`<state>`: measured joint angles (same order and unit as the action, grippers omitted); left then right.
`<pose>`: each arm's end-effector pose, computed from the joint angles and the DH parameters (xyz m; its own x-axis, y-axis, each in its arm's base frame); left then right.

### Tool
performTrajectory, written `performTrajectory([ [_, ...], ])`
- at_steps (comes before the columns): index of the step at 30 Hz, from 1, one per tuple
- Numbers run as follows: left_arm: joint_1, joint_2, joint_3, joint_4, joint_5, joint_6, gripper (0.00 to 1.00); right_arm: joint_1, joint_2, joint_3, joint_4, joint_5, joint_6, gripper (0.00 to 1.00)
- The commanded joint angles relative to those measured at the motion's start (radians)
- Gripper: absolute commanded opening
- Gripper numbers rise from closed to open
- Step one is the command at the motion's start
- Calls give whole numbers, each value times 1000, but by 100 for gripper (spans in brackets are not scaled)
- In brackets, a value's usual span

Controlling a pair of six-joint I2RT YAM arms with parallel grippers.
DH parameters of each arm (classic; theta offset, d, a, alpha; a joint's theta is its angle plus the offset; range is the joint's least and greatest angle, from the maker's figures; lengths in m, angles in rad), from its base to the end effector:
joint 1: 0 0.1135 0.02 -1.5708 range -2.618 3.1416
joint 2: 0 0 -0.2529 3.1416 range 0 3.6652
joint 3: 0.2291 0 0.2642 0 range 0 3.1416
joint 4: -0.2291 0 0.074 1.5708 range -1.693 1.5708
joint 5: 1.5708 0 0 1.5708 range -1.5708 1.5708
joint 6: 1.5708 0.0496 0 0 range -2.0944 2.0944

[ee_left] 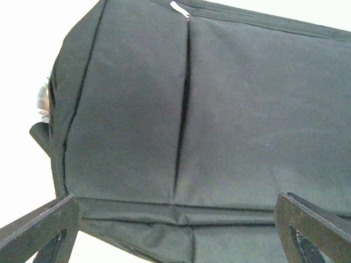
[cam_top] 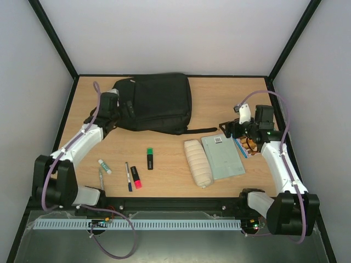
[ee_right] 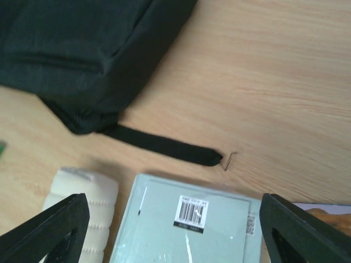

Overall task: Pack the student bag
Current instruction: Adjust the student bag at the center of the board.

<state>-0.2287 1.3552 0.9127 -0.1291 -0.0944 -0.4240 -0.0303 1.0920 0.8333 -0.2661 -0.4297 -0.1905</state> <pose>0.3204 -0.0698 0.2378 -0.5413 -0.2945 -0.7875 -0.0814 0.9506 -0.2995 0.2711 0.0125 0.2705 -0.4287 -0.1592 -0.8893 -0.4216 0.9058 0.0411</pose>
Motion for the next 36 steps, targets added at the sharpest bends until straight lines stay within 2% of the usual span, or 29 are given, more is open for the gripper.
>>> performTrajectory([
  [1,83,76,79,-22,112,-63,99,13,1,-33,-103,-98,-147,83],
  [9,217,250,159,21,226,-145,99,123,111,-14,-134,-76,-208,73],
  [17,290,476,281,73,268,-151,100,298,313,141,-163,20,-234,71],
  [20,323,554,338,83,337,-125,98,316,379,205,-166,18,-225,70],
  [25,379,716,505,1,481,-94,96,346,496,294,-141,25,-194,67],
  [28,389,747,520,1,512,-110,93,366,574,374,-145,56,-183,64],
  [36,346,713,419,30,559,-118,85,382,774,522,-147,69,-94,52],
])
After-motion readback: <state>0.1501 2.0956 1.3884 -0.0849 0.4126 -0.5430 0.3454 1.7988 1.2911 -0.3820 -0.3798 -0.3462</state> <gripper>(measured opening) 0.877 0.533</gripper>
